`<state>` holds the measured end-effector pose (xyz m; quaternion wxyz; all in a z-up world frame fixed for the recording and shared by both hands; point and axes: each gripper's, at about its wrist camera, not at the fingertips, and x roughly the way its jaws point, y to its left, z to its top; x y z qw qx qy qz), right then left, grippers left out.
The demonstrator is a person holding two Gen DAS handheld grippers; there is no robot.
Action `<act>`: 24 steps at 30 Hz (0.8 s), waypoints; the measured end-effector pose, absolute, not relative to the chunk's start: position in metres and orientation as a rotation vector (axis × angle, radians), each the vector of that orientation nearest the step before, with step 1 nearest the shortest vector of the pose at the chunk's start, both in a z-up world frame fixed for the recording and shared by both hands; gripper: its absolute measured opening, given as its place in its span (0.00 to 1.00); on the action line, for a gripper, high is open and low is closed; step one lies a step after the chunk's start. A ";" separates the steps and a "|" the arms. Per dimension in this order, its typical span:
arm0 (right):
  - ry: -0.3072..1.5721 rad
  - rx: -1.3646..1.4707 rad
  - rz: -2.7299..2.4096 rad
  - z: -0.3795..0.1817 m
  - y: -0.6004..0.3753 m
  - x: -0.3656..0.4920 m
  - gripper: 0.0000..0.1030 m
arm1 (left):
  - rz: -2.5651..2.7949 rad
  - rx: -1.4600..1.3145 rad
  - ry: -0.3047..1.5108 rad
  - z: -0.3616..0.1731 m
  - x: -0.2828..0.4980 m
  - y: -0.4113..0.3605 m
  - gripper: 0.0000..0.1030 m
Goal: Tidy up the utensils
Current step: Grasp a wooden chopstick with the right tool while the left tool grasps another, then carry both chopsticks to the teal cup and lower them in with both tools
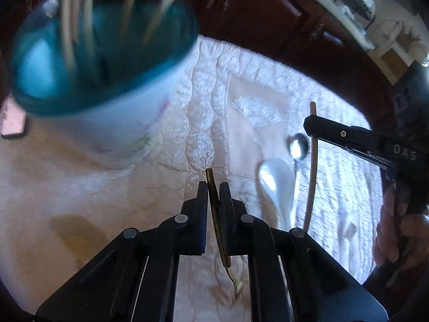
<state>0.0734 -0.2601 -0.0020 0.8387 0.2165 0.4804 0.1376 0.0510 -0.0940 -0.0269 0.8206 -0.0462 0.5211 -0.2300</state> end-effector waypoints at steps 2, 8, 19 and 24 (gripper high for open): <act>0.988 0.443 0.300 0.012 -0.260 0.062 0.06 | -0.507 -0.094 1.086 -0.015 0.043 -0.088 0.07; 0.906 0.395 0.322 0.052 -0.256 0.029 0.06 | -0.541 -0.073 1.007 0.017 0.011 -0.068 0.05; 0.813 0.320 0.329 0.106 -0.238 -0.005 0.05 | -0.527 -0.087 0.936 0.049 -0.020 -0.036 0.05; 0.780 0.295 0.333 0.124 -0.228 -0.010 0.05 | -0.518 -0.092 0.909 0.064 -0.027 -0.027 0.05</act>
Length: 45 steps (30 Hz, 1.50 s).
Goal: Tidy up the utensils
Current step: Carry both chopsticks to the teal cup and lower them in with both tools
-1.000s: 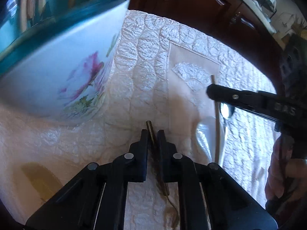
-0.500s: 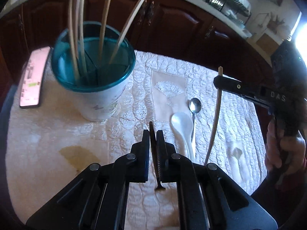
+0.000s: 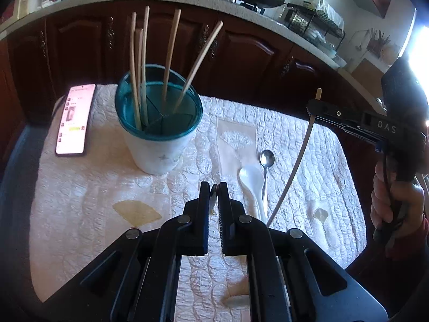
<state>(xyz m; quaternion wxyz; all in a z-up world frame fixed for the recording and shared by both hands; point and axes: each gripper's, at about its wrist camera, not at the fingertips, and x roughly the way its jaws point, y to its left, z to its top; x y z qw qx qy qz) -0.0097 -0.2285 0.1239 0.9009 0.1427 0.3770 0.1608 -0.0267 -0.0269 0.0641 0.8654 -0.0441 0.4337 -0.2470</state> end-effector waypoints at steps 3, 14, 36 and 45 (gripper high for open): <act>0.761 0.283 0.339 0.132 -0.225 -0.011 0.05 | -0.510 -0.085 0.892 0.072 -0.028 -0.024 0.05; 0.705 0.255 0.374 0.168 -0.207 -0.010 0.05 | -0.493 -0.063 0.860 0.097 -0.030 -0.008 0.05; 0.498 0.229 0.347 0.247 -0.164 0.058 0.05 | -0.427 -0.113 0.752 0.167 0.043 0.022 0.05; 0.498 0.253 0.280 0.207 -0.156 0.093 0.05 | -0.344 -0.016 0.823 0.114 0.080 0.001 0.05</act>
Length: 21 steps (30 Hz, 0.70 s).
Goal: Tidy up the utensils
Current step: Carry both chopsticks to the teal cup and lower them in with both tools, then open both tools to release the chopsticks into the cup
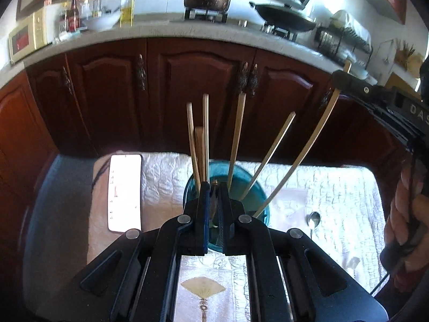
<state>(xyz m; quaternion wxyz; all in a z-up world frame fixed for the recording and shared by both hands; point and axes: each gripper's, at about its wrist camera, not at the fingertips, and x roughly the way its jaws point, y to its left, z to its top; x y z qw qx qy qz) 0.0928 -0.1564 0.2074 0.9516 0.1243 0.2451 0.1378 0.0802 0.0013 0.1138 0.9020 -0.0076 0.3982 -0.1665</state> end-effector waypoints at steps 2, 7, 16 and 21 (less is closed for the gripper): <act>0.534 0.264 0.287 0.194 -0.156 0.099 0.05 | -0.340 -0.010 0.844 0.104 0.084 -0.001 0.05; 0.622 0.293 0.308 0.158 -0.158 0.109 0.05 | -0.323 0.006 0.883 0.083 0.091 -0.009 0.05; 0.769 0.333 0.340 0.112 -0.164 0.119 0.07 | -0.296 -0.003 0.886 0.076 0.093 -0.018 0.07; 0.790 0.348 0.337 0.105 -0.171 0.110 0.41 | -0.300 -0.050 0.884 0.079 0.086 -0.015 0.34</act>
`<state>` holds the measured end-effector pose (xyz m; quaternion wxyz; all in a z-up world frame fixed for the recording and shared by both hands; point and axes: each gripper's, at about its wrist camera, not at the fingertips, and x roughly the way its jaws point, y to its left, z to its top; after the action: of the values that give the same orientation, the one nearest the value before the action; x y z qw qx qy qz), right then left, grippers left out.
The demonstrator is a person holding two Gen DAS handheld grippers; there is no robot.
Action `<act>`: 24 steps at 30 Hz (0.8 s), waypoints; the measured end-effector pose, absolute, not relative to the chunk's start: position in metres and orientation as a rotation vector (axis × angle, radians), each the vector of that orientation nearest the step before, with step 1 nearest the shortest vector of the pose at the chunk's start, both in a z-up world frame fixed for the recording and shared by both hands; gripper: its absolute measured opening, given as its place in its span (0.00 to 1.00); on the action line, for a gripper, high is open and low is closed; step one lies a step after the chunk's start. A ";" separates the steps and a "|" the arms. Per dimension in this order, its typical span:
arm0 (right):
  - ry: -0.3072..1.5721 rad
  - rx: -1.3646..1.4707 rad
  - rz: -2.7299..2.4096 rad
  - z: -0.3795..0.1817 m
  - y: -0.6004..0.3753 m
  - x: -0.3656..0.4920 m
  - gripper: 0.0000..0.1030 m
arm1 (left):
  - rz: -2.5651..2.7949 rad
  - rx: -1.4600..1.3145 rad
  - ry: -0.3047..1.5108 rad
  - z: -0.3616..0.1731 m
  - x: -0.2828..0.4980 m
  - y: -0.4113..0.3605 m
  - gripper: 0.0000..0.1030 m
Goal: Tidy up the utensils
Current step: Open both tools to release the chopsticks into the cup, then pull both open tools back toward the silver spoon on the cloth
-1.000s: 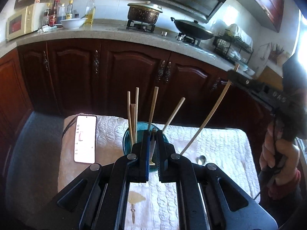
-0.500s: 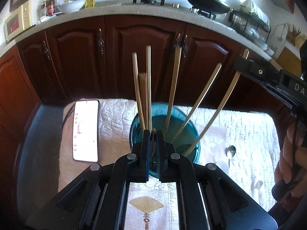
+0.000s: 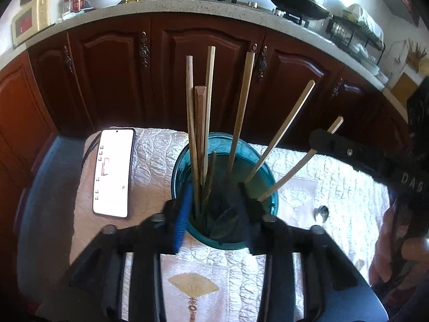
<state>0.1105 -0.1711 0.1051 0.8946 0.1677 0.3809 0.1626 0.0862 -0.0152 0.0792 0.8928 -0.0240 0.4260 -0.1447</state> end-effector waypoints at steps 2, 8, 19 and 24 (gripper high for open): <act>0.795 0.347 0.338 0.104 -0.173 0.107 0.41 | -0.295 -0.055 0.880 0.081 0.083 -0.014 0.34; 0.796 0.350 0.334 0.100 -0.177 0.091 0.41 | -0.257 -0.061 0.854 0.085 0.068 -0.013 0.39; 0.773 0.243 0.261 0.094 -0.166 0.055 0.42 | -0.211 -0.052 0.847 0.076 0.044 -0.023 0.40; 0.766 0.205 0.236 0.094 -0.164 0.043 0.44 | -0.207 -0.046 0.843 0.074 0.038 -0.029 0.40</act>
<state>0.0432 -0.1641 0.0940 0.9157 0.0998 0.3721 0.1148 0.0377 -0.0292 0.0742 0.9071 -0.0222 0.4081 -0.1003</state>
